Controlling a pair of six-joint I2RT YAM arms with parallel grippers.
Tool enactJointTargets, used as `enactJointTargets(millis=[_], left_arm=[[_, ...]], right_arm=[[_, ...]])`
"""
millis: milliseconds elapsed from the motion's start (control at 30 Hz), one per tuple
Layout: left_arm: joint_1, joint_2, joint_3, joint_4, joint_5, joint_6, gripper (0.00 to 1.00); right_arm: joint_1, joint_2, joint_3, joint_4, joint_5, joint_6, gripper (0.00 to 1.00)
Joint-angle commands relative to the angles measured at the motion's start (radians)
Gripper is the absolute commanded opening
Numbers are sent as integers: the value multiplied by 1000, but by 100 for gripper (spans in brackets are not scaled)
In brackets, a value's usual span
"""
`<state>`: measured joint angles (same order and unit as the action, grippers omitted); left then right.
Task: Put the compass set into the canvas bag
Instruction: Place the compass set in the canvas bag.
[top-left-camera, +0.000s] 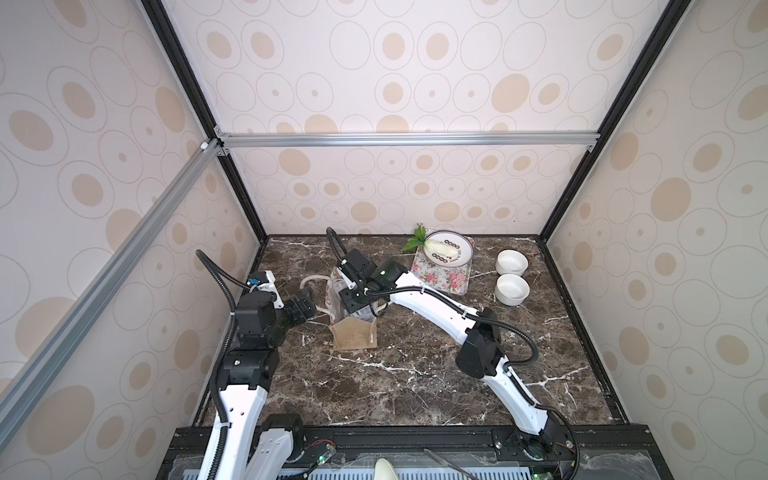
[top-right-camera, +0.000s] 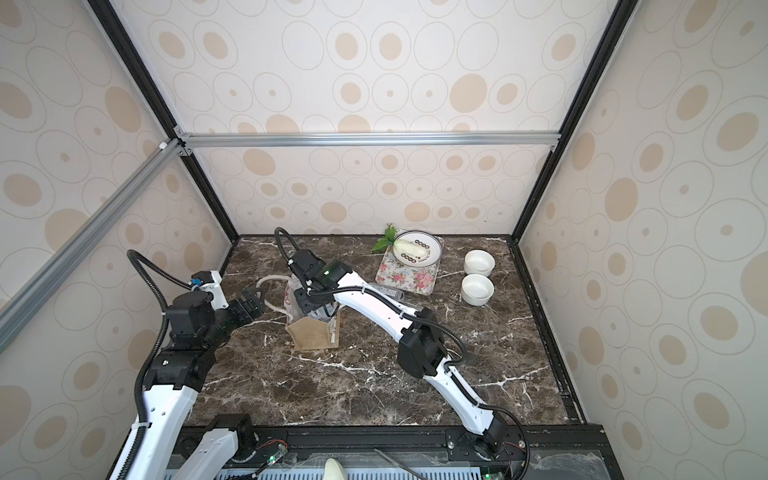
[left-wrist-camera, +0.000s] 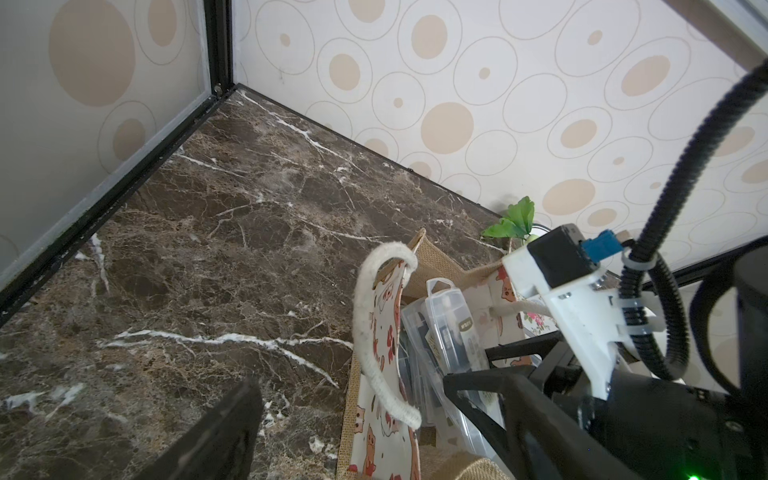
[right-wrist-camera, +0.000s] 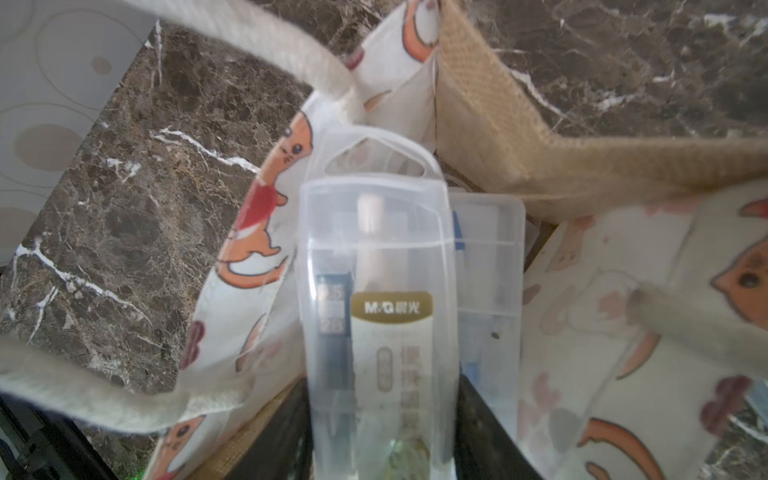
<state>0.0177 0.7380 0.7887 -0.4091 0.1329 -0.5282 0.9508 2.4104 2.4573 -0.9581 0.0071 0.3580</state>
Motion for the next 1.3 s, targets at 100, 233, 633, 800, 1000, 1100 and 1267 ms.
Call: enactJointTargets(millis=[100, 233, 633, 800, 1000, 1100, 1267], left_arm=[[4, 3, 1, -10, 5, -7, 91], [5, 4, 3, -13, 4, -4, 90], [5, 9, 11, -23, 1, 5, 91], [5, 12, 15, -27, 5, 13, 91], [5, 15, 22, -27, 13, 14, 91], [5, 17, 21, -22, 19, 9, 91], [5, 21, 21, -17, 30, 1, 91]], right_arm=[[2, 10, 7, -4, 37, 21, 53], [0, 24, 29, -3, 26, 22, 55], [10, -58, -16, 37, -29, -38, 62], [4, -161, -25, 29, -2, -168, 62], [-55, -366, -193, 45, 32, -314, 65], [-109, -502, -363, 100, 33, -364, 67], [-278, -730, -713, 270, -21, -367, 69]])
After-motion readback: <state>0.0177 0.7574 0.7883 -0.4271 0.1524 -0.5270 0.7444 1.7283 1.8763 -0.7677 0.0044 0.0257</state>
